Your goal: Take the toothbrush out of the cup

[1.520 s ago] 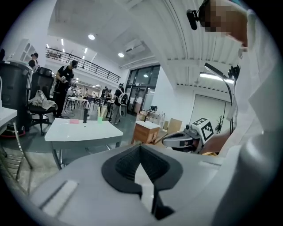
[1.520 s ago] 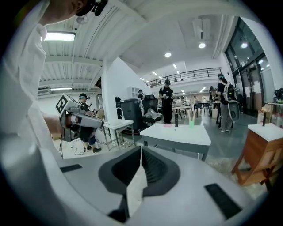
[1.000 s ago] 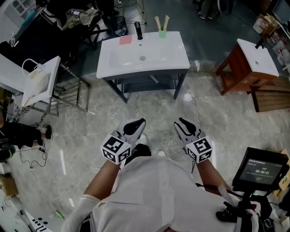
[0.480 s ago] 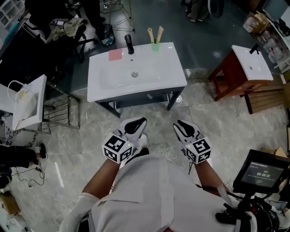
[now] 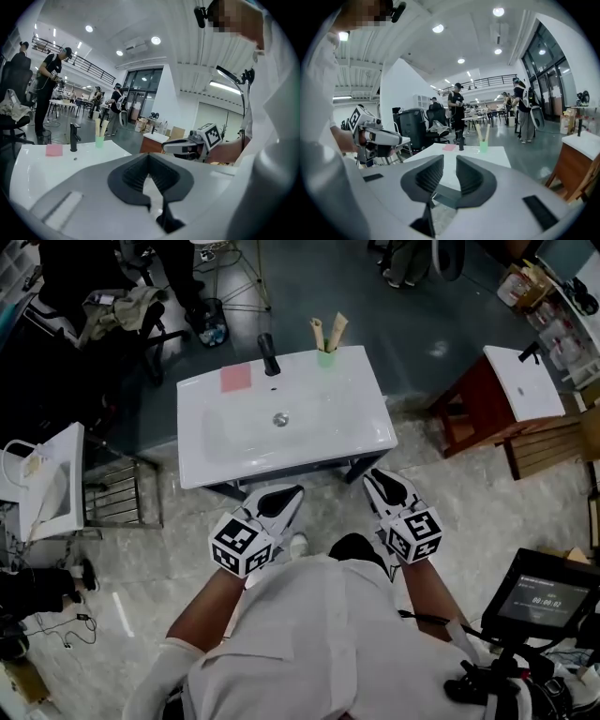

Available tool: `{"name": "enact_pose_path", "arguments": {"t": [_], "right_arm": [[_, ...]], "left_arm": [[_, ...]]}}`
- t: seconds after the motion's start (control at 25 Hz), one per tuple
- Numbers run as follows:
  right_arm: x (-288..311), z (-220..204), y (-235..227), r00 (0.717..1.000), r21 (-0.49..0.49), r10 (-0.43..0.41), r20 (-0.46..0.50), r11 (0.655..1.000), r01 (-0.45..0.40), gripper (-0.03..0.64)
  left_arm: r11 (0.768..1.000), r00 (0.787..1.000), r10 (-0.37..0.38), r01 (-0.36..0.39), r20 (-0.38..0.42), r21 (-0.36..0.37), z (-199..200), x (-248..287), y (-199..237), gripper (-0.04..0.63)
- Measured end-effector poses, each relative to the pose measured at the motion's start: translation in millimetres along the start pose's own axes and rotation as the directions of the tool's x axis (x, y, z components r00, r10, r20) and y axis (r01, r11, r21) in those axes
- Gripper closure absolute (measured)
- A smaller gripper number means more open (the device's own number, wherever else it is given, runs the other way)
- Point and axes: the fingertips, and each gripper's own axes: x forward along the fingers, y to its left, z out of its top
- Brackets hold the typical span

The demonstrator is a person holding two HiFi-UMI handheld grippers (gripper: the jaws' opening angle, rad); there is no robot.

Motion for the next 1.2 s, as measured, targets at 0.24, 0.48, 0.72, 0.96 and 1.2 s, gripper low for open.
{"name": "enact_pose_path", "arguments": {"t": [0.24,0.48,0.72,0.96,1.2], "right_arm": [[74,26,-61,1.0,0.026,0.01,0.007,1.0,-0.011,0.535],[131,46,-121,0.997,-0.011,0.077,-0.003,0.997,-0.077,0.535],[195,70,-184,0.989,-0.044,0.147,-0.024,0.988,-0.148,0.531],[263,91,-234,0.985,-0.05,0.172,-0.016,0.984,-0.173,0.504],[328,97,-253,0.977,-0.016,0.208,-0.034,0.978,-0.209,0.481]], "left_arm": [[1.0,1.0,0.024,-0.025,-0.008,-0.017,13,34,58,0.589],[0.993,0.993,0.115,-0.114,0.022,-0.037,39,69,90,0.589],[0.985,0.985,0.169,-0.167,0.047,-0.042,70,116,114,0.589],[0.974,0.973,0.225,-0.223,0.058,-0.032,85,143,138,0.589],[0.934,0.936,0.35,-0.345,0.046,-0.091,88,137,162,0.589]]}}
